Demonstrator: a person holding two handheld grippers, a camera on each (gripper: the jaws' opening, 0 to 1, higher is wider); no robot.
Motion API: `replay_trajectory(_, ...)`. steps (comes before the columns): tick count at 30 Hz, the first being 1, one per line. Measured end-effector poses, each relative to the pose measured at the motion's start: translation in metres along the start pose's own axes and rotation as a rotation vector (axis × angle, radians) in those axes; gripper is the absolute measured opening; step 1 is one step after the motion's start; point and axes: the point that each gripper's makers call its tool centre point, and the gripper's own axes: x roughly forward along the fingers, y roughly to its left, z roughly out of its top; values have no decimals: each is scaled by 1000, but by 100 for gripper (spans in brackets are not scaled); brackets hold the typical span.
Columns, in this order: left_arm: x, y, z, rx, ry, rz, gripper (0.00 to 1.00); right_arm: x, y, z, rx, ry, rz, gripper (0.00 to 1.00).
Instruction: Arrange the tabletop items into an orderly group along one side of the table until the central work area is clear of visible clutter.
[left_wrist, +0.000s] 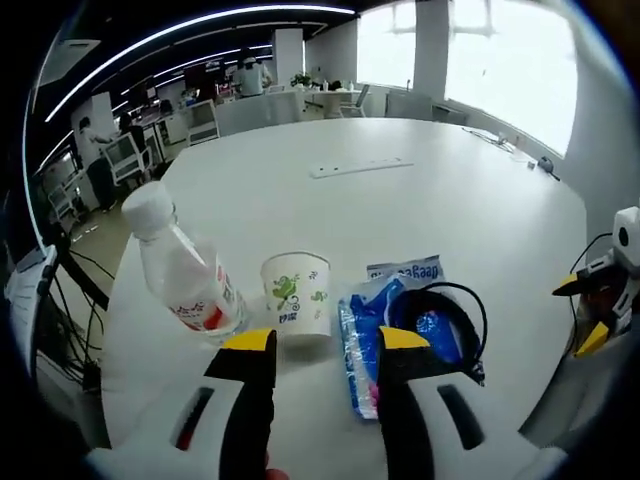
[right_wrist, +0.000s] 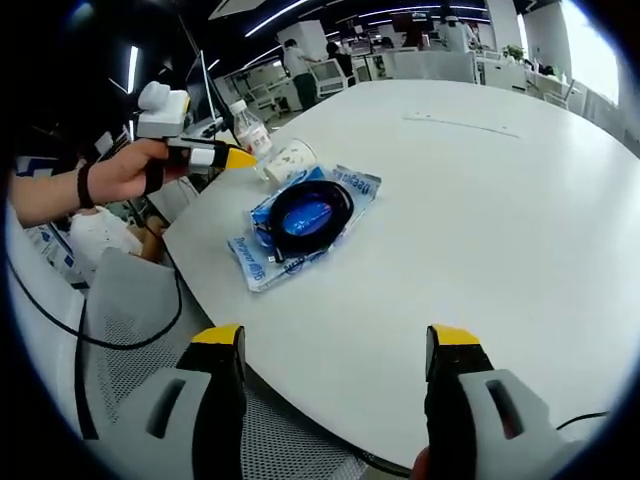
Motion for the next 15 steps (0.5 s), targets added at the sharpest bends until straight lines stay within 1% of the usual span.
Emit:
replay_trajectory(6, 9, 6, 6, 9, 4, 24, 39, -1, -1, 2, 5, -2, -3, 73)
replay_trajectory(15, 28, 16, 7, 34, 48, 65, 39, -2, -9, 1, 16, 5, -11, 73)
